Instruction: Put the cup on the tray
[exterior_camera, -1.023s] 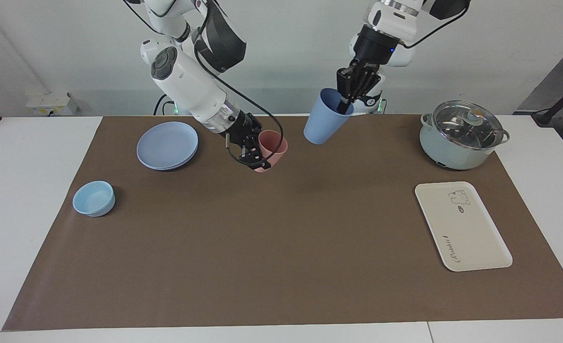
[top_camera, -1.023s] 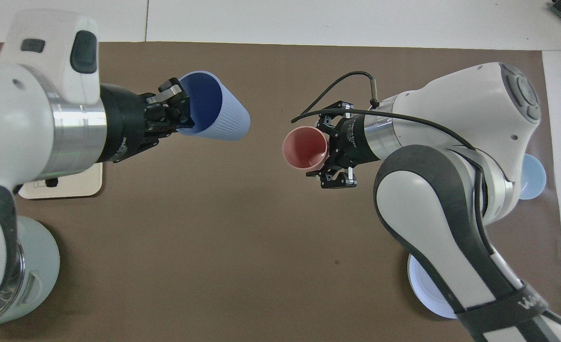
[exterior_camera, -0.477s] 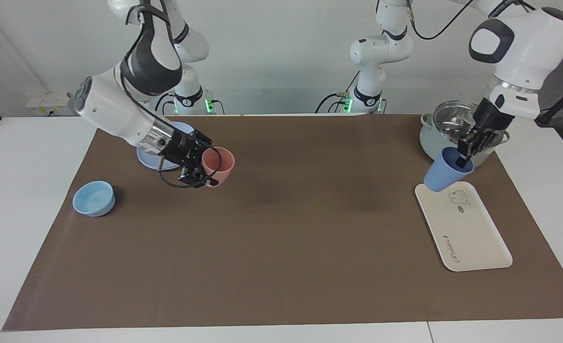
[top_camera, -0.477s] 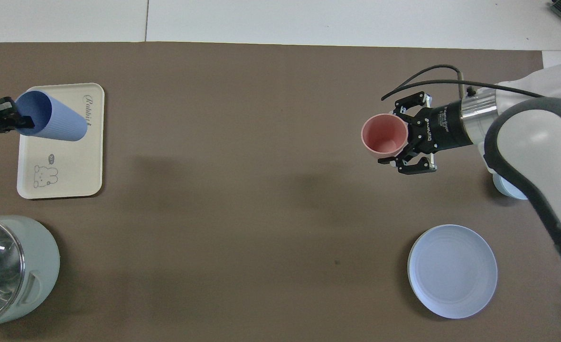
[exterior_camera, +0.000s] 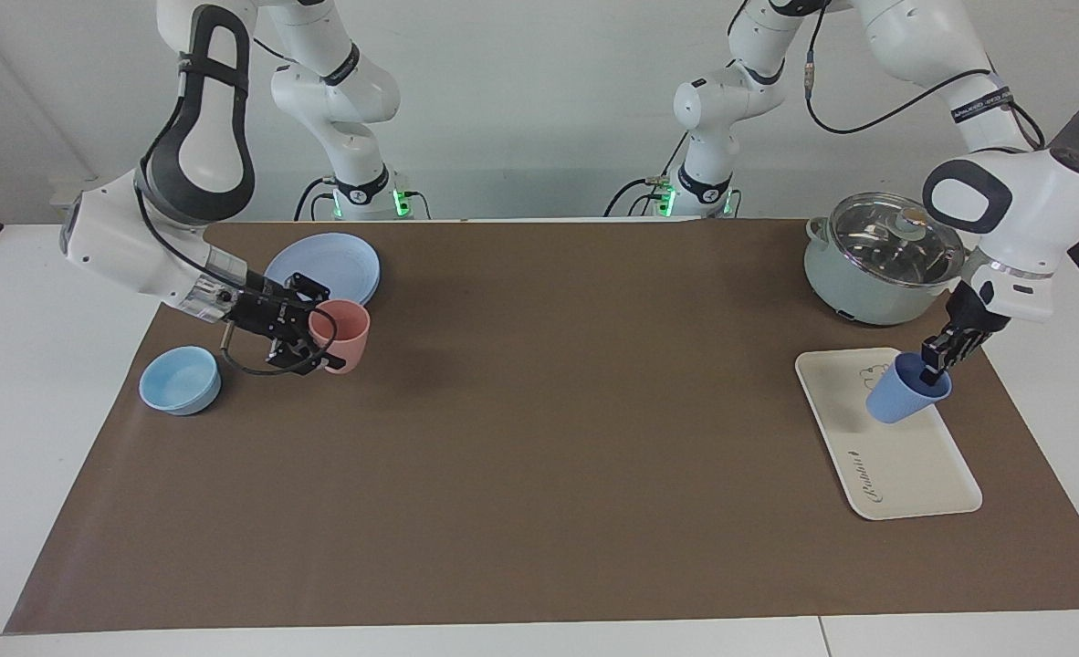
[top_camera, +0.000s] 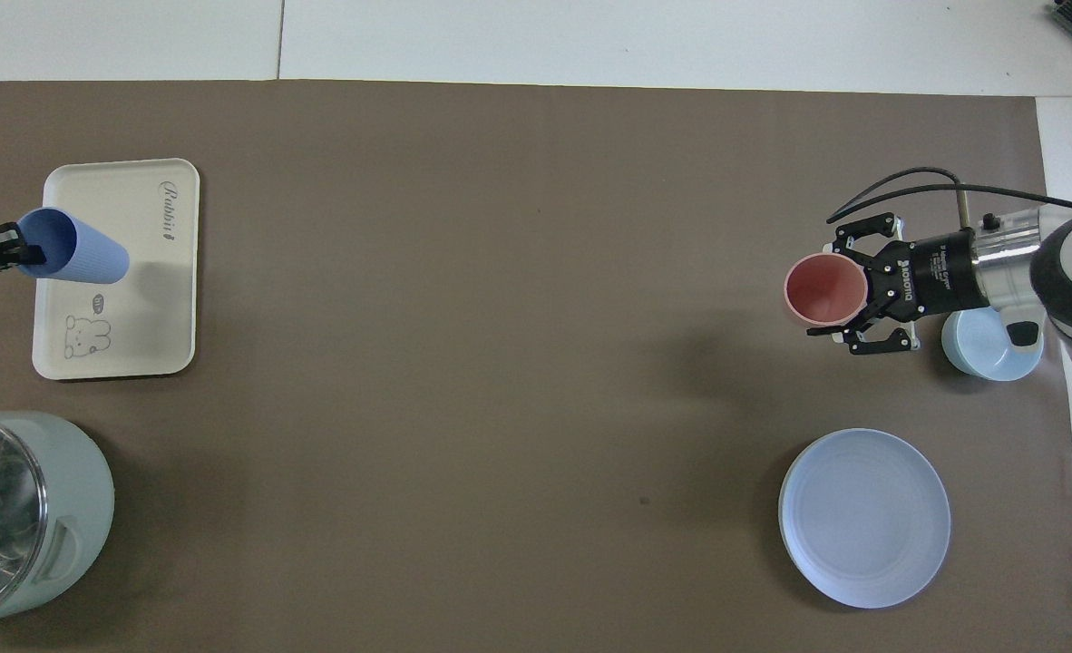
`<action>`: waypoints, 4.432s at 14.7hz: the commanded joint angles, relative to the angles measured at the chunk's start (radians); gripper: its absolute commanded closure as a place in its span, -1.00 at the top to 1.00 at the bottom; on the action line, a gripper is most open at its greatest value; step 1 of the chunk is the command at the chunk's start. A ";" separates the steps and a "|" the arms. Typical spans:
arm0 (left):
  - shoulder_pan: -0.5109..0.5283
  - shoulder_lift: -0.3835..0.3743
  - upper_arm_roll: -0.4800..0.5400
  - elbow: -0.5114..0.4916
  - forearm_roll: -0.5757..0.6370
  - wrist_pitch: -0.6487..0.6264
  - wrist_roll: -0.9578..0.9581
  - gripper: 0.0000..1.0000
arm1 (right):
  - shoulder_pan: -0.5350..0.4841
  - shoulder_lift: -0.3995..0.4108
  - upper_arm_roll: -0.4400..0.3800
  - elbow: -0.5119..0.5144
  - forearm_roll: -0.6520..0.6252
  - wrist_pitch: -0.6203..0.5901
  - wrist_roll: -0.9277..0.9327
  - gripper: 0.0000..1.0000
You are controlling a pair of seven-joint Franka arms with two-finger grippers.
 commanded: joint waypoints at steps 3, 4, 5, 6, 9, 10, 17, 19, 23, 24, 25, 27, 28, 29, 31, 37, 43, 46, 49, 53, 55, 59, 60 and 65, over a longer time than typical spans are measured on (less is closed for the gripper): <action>0.008 0.046 -0.012 -0.022 -0.012 0.089 0.051 -0.45 | -0.040 0.119 0.013 -0.006 0.122 0.078 -0.114 -1.00; 0.008 0.046 -0.013 -0.021 -0.012 0.085 0.058 0.79 | -0.058 0.147 0.012 -0.004 0.139 0.080 -0.160 -1.00; 0.003 0.043 -0.013 -0.013 -0.012 0.073 0.059 1.00 | -0.072 0.184 0.013 -0.004 0.155 0.078 -0.223 -1.00; -0.004 0.034 -0.012 -0.010 -0.010 0.059 0.059 1.00 | -0.085 0.213 0.012 -0.004 0.181 0.080 -0.276 -1.00; -0.009 -0.040 -0.012 0.053 0.002 -0.126 0.062 1.00 | -0.083 0.222 0.013 -0.007 0.196 0.080 -0.306 -1.00; -0.009 -0.055 -0.018 0.101 0.043 -0.215 0.062 1.00 | -0.085 0.221 0.013 -0.010 0.196 0.078 -0.311 -1.00; -0.191 -0.186 -0.044 0.214 0.252 -0.562 0.060 1.00 | -0.100 0.224 0.012 -0.004 0.196 0.104 -0.314 -1.00; -0.250 -0.219 -0.045 0.173 0.252 -0.610 0.059 1.00 | -0.091 0.242 0.015 0.022 0.199 0.173 -0.315 -1.00; -0.317 -0.285 -0.050 0.051 0.238 -0.592 0.042 1.00 | -0.059 0.247 0.013 0.011 0.302 0.272 -0.311 -1.00; -0.325 -0.285 -0.052 0.051 0.226 -0.590 0.033 1.00 | -0.059 0.247 0.013 0.007 0.304 0.291 -0.306 -1.00; -0.327 -0.285 -0.050 0.051 0.200 -0.590 0.022 1.00 | -0.059 0.247 0.013 -0.004 0.307 0.314 -0.297 -0.85; -0.327 -0.285 -0.050 0.054 0.197 -0.591 0.013 1.00 | -0.059 0.247 0.013 -0.012 0.313 0.370 -0.277 -0.03; -0.324 -0.285 -0.049 0.057 0.197 -0.595 0.022 1.00 | -0.059 0.247 0.013 -0.013 0.313 0.382 -0.289 0.81; -0.320 -0.288 -0.047 0.065 0.197 -0.604 0.029 1.00 | -0.059 0.242 0.012 -0.013 0.311 0.388 -0.289 0.90; -0.311 -0.311 -0.039 0.085 0.197 -0.621 0.029 1.00 | -0.060 0.239 0.009 -0.013 0.299 0.391 -0.291 0.97; -0.294 -0.286 -0.036 0.302 0.195 -0.817 0.032 1.00 | -0.077 0.196 -0.010 -0.010 0.044 0.465 -0.487 0.97; -0.279 -0.296 -0.036 0.269 0.194 -0.809 0.034 1.00 | -0.077 0.078 -0.016 -0.010 -0.408 0.386 -0.741 0.98; -0.281 -0.298 -0.036 0.260 0.195 -0.812 0.043 1.00 | -0.059 0.020 -0.014 -0.010 -0.515 0.264 -0.794 0.98; -0.332 -0.302 0.008 0.252 0.195 -0.814 0.043 1.00 | -0.050 -0.031 0.006 -0.010 -0.583 0.172 -0.849 0.99; -0.350 -0.305 0.058 0.243 0.195 -0.815 0.046 1.00 | 0.038 -0.130 0.012 0.008 -0.594 0.102 -0.959 0.99; -0.299 -0.305 -0.010 0.243 0.195 -0.814 0.059 1.00 | 0.110 -0.166 0.012 0.014 -0.652 0.060 -0.955 0.99; -0.299 -0.305 -0.010 0.252 0.195 -0.826 0.060 1.00 | 0.170 -0.189 0.018 0.124 -0.761 -0.029 -0.963 0.99; -0.299 -0.305 -0.010 0.254 0.195 -0.826 0.057 1.00 | 0.171 -0.184 0.019 0.172 -0.775 -0.064 -0.964 0.99; -0.297 -0.305 -0.016 0.242 0.194 -0.815 0.056 1.00 | 0.170 -0.172 0.023 0.342 -0.848 -0.208 -0.967 0.99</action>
